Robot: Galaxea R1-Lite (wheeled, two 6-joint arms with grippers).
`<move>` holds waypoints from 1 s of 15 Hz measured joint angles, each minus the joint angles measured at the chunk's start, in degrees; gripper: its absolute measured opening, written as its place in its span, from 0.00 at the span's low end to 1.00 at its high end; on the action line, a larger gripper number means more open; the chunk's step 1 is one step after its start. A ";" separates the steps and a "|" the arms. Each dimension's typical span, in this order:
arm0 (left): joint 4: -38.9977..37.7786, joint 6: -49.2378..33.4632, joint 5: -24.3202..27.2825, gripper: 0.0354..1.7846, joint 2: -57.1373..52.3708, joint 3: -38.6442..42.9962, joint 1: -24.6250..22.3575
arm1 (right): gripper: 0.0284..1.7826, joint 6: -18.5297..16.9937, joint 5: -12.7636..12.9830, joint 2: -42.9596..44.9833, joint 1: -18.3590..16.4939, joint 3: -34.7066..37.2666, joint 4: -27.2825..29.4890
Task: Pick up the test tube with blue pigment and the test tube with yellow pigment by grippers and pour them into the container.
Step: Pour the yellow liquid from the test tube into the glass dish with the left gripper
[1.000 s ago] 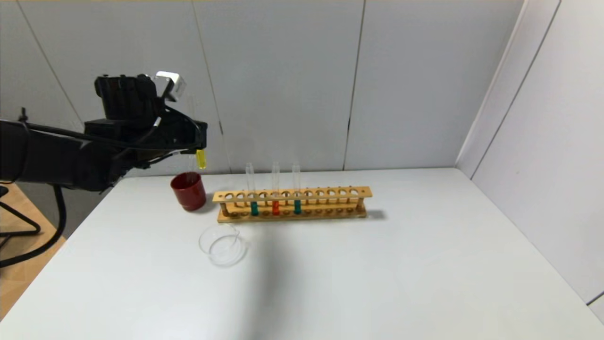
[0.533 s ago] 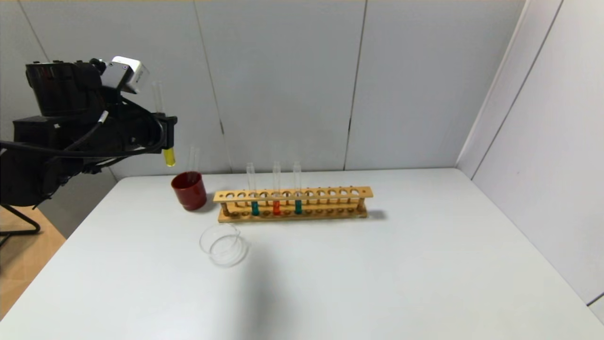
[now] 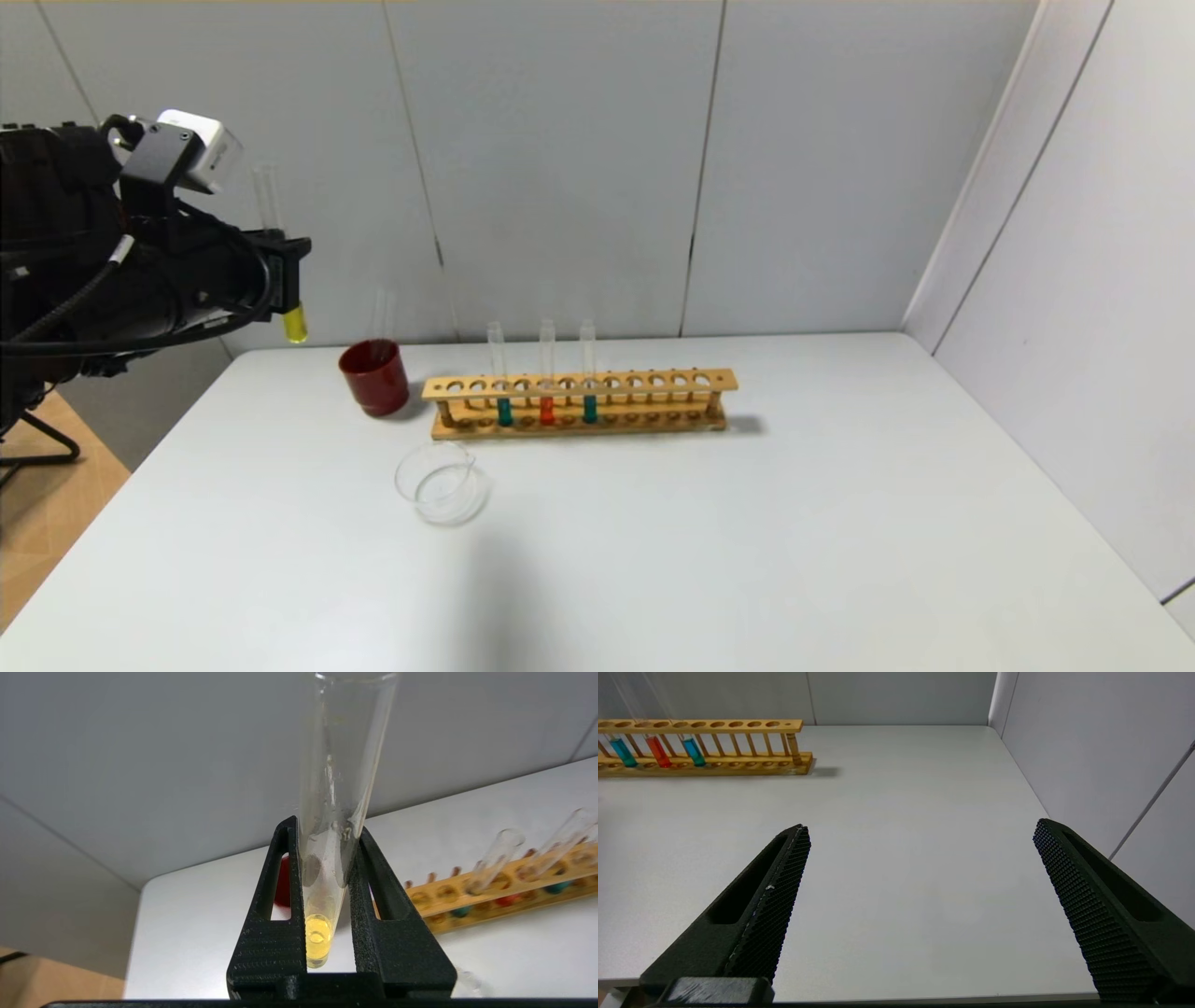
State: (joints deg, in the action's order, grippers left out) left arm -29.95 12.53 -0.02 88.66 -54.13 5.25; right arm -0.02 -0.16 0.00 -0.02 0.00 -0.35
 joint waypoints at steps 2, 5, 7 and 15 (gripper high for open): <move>0.20 0.33 0.71 0.16 -0.90 0.72 -0.24 | 0.98 -0.02 0.00 0.00 0.02 0.00 0.05; 0.24 2.82 3.68 0.16 -0.55 1.99 -0.41 | 0.98 -0.02 0.00 0.00 0.00 0.00 0.02; -0.02 6.78 3.99 0.16 0.80 2.06 -1.32 | 0.98 0.00 0.00 0.00 0.02 0.00 0.05; -0.69 13.84 4.62 0.16 3.78 -0.15 -2.19 | 0.98 0.02 0.02 0.00 0.02 0.00 0.02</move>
State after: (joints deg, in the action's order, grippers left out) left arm -30.65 26.37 4.60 92.44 -54.27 3.06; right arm 0.00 -0.13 0.00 0.00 0.00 -0.33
